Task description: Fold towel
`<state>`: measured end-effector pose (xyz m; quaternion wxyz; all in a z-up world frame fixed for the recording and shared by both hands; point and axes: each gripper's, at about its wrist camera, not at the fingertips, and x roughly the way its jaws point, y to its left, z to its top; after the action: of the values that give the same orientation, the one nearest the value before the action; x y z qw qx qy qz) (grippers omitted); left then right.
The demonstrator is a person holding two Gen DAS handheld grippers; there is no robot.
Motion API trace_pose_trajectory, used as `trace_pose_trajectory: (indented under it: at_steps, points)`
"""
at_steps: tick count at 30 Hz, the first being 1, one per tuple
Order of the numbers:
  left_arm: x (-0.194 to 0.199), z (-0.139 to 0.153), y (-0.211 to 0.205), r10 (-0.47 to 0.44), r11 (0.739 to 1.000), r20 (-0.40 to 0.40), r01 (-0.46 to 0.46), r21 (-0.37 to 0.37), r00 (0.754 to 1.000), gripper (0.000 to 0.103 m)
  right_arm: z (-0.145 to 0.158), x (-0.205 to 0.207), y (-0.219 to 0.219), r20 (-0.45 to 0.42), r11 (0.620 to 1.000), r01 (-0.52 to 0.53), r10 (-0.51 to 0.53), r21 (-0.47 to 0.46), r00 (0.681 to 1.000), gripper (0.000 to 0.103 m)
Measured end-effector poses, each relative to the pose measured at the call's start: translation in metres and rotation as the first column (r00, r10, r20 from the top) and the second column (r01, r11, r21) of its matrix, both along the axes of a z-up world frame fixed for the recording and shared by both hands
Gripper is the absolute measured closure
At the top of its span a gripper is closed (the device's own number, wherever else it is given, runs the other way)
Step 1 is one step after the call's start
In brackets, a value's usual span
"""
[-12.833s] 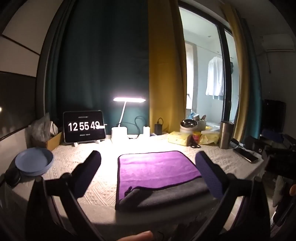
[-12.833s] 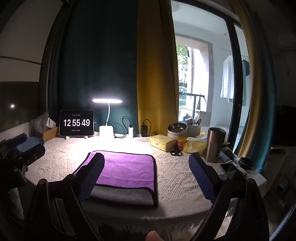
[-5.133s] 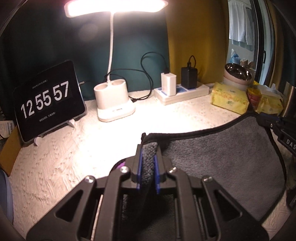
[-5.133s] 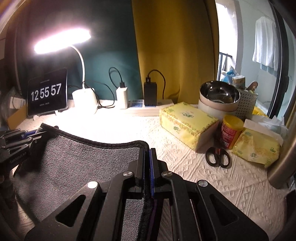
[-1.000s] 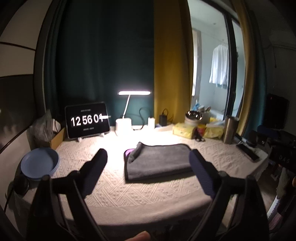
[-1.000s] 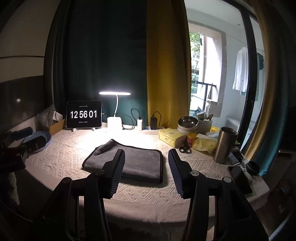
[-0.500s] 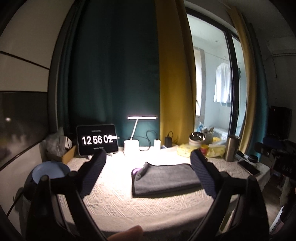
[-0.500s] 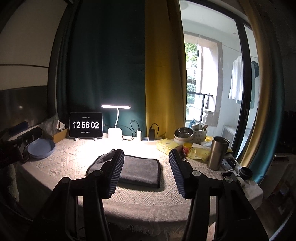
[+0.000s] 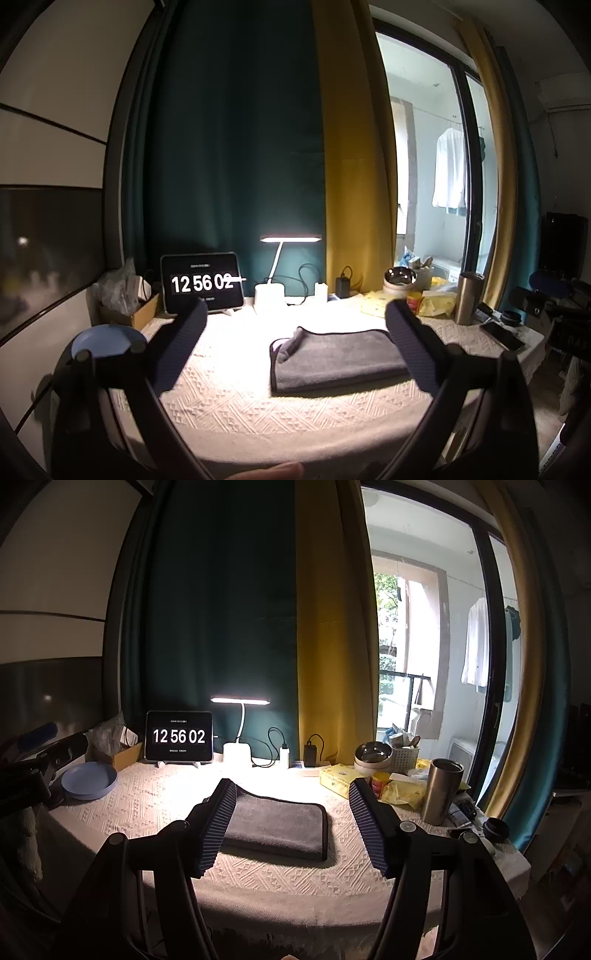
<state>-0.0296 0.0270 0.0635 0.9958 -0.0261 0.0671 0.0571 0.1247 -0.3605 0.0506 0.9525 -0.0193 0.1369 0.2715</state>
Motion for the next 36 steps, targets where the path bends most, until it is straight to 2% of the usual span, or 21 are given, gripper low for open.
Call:
trace_pose_trajectory:
  at_steps: [36]
  points:
    - [0.0012,-0.0071,-0.0068,-0.020,1.000,-0.015,0.020,0.001,1.000,0.005,0.0004,-0.0002,-0.0013,-0.003,1.000,-0.001,0.001,0.000,1.000,0.036]
